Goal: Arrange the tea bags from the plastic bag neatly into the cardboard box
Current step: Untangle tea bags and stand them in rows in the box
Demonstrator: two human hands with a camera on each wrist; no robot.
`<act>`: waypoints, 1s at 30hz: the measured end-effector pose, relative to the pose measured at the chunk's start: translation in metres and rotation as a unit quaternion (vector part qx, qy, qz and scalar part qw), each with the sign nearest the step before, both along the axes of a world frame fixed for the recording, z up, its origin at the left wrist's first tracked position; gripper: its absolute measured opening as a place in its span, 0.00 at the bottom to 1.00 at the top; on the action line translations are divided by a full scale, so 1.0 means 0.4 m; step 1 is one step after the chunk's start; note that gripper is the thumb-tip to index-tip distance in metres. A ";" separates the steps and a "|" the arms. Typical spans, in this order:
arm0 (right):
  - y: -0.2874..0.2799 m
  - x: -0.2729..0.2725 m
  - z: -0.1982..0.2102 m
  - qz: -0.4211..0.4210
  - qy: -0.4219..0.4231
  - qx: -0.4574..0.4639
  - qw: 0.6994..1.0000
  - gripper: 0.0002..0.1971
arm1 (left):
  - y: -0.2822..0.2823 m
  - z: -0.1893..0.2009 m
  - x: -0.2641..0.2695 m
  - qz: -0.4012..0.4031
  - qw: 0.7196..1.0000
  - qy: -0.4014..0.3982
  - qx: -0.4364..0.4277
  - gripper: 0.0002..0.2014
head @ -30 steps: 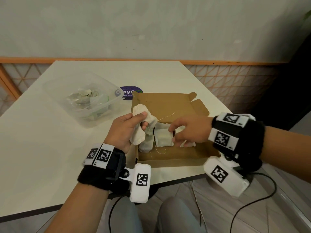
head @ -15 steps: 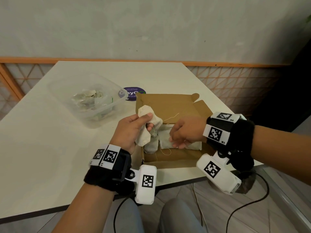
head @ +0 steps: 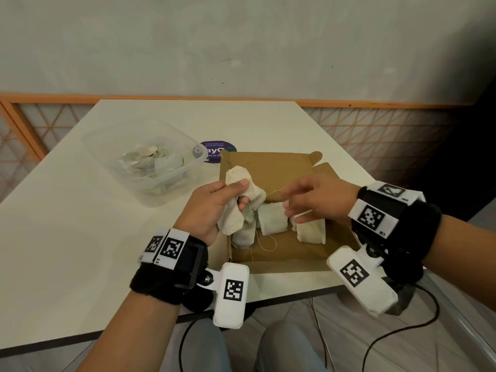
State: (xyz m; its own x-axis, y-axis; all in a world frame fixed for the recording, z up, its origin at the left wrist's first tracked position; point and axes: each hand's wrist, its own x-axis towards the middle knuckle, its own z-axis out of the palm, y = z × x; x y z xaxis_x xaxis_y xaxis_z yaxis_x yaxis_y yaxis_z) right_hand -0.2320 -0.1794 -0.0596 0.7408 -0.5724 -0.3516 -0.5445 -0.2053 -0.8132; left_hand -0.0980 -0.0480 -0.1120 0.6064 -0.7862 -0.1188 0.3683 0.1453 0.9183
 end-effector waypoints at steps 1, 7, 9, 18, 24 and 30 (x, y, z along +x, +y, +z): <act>-0.001 -0.004 0.014 -0.002 -0.025 -0.045 0.999 0.15 | -0.001 0.010 0.005 -0.008 1.000 -0.011 -0.001 0.07; 0.024 0.000 0.072 0.044 -0.126 0.045 0.990 0.24 | -0.039 0.093 -0.004 -0.098 0.992 -0.082 0.017 0.11; 0.023 0.004 0.061 0.052 -0.143 0.049 0.987 0.19 | -0.054 0.108 -0.018 -0.115 0.987 -0.111 0.025 0.15; -0.017 -0.028 0.045 -0.029 -0.224 0.134 0.965 0.09 | -0.067 0.101 0.006 -0.028 0.998 0.048 -0.019 0.17; 0.022 -0.002 0.017 0.045 -0.169 0.164 0.971 0.13 | -0.105 0.099 -0.037 0.011 0.994 0.056 -0.089 0.11; -0.027 -0.013 -0.003 -0.029 -0.217 0.123 0.968 0.12 | -0.081 0.091 -0.035 -0.036 0.984 0.130 -0.119 0.23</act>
